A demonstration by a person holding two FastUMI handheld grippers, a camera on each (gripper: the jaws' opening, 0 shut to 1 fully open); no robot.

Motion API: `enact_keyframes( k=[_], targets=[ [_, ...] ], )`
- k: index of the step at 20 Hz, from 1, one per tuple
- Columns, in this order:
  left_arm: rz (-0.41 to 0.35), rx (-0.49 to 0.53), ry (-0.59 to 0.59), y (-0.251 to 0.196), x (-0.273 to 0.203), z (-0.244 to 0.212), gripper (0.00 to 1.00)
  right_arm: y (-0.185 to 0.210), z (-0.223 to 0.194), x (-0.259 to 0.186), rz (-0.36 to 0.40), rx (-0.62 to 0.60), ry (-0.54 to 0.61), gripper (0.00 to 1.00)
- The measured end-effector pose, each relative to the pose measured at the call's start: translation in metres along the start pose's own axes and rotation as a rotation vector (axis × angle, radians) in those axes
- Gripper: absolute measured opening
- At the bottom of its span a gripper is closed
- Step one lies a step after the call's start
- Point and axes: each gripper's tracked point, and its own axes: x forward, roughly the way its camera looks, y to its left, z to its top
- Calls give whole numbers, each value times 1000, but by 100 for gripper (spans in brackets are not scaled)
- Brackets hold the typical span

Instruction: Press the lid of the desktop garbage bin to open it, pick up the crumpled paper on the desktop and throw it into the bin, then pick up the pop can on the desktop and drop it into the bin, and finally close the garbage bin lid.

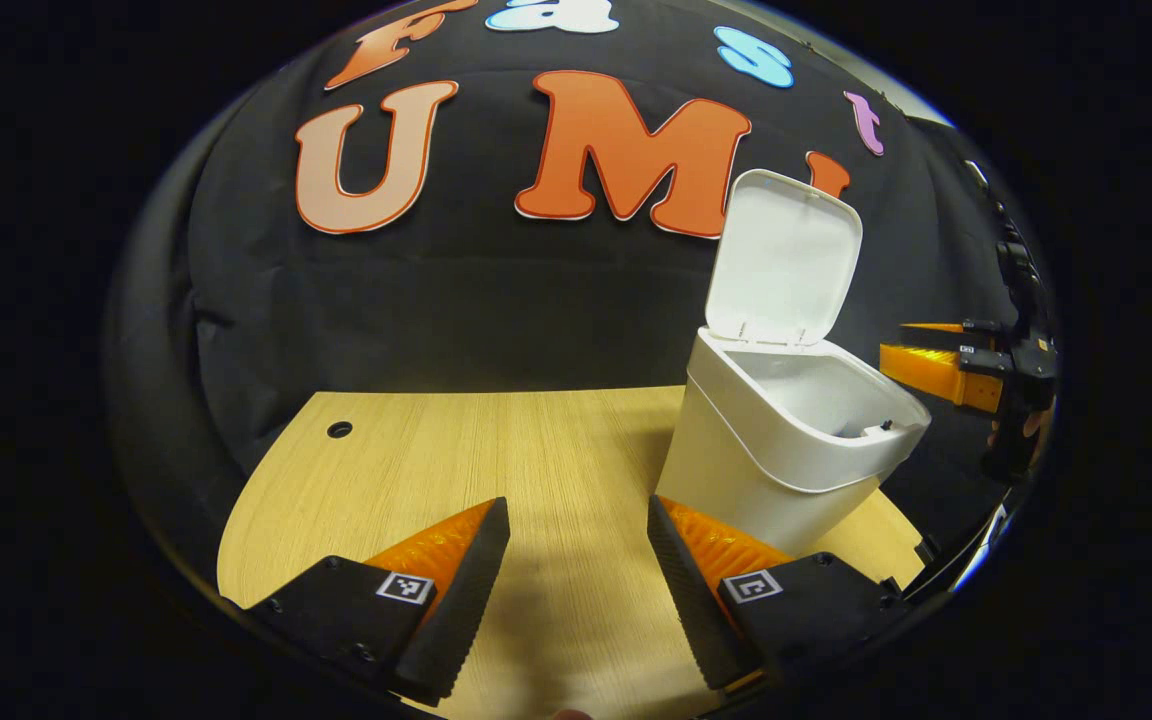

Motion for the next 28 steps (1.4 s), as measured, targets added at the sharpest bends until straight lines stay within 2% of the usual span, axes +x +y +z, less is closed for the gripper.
enact_keyframes(
  k=[9, 12, 15, 18, 23, 28],
  targets=[
    [50, -40, -10, 41, -17, -7, 89, -2, 92, 11, -21, -17, -120, 87],
    [83, -95, -4, 59, -26, -12, 91, 4, 126, 10, -2, -11, -172, 87],
    [123, -151, -13, 78, -36, -19, 88, 0, 157, 14, -23, -48, -213, 87],
    [168, -163, -23, 97, -47, -21, 89, -11, 176, 22, -71, -71, -216, 87],
    [244, -161, -47, 126, -65, -20, 90, -18, 199, 44, -85, -58, -222, 87],
    [295, -143, -64, 146, -78, -15, 89, -21, 189, 68, -86, -23, -167, 87]
  ],
)
